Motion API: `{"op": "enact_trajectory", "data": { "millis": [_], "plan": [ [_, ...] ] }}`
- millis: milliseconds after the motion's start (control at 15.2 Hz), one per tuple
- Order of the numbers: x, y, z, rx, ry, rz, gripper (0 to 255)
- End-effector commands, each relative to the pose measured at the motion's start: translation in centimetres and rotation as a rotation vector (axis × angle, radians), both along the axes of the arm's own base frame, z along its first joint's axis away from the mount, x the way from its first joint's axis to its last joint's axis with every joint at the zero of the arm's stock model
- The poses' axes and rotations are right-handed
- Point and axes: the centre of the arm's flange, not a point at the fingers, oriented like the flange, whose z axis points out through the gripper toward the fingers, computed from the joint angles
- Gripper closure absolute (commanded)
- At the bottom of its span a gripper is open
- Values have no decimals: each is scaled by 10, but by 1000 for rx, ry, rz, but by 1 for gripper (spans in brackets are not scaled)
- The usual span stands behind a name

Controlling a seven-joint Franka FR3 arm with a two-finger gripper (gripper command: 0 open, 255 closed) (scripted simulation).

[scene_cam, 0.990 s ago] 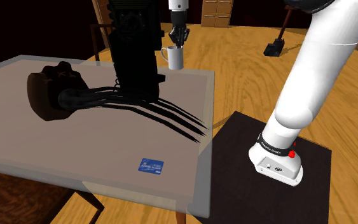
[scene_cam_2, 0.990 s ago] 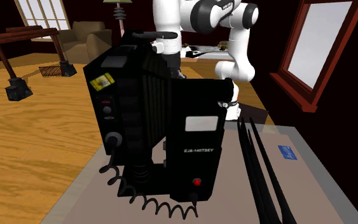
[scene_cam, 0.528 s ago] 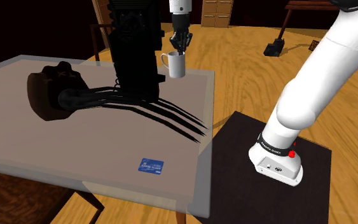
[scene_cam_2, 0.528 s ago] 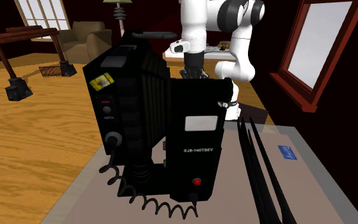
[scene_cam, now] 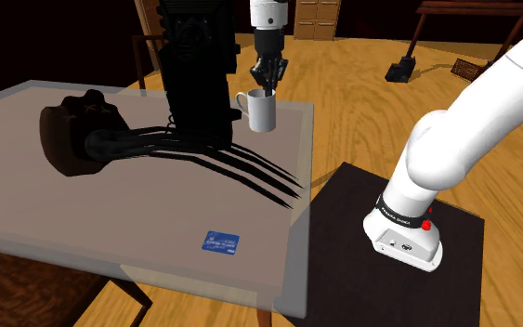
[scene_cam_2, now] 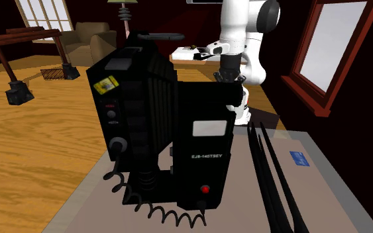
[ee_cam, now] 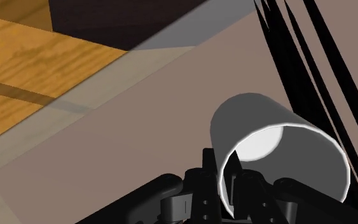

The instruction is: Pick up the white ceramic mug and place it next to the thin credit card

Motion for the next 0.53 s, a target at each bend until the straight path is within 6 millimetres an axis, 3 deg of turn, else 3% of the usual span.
{"op": "enact_trajectory", "data": {
  "millis": [0,462],
  "plan": [
    [-19,22,2,-1,0,-1,255],
    [-82,89,2,-1,0,-1,255]
  ]
}}
